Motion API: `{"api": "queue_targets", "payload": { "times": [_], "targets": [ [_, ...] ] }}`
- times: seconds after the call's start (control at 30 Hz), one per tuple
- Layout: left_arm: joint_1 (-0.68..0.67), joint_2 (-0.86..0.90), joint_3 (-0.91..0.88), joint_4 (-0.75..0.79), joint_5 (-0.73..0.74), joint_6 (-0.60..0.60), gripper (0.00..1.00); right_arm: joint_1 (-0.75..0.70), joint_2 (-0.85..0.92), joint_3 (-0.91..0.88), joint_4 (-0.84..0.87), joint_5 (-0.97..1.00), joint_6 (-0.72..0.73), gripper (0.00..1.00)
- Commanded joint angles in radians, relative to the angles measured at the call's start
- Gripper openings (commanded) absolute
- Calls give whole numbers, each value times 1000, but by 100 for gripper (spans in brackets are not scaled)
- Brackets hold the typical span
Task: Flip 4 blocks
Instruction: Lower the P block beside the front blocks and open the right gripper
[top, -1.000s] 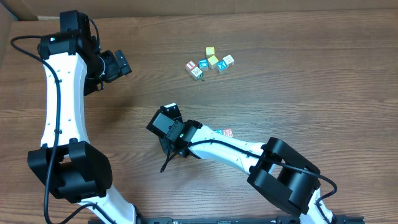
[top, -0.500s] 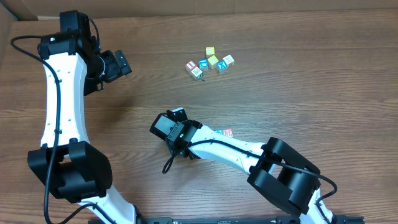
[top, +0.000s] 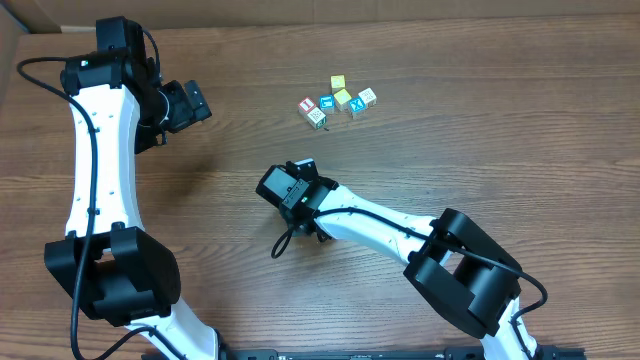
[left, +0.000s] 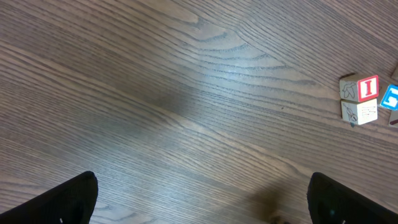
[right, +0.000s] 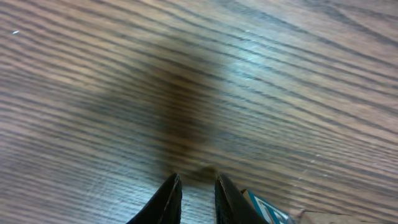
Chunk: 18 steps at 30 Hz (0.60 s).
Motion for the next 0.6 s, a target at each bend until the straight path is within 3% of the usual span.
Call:
{"api": "queue_targets", "payload": {
  "times": [0.0, 0.57],
  "targets": [
    [1, 8, -2, -2, -6, -14, 100, -1, -3, 23, -4, 16, 4, 21],
    [1, 8, -2, -3, -6, -14, 100, -2, -3, 23, -35, 17, -5, 26]
  ]
}}
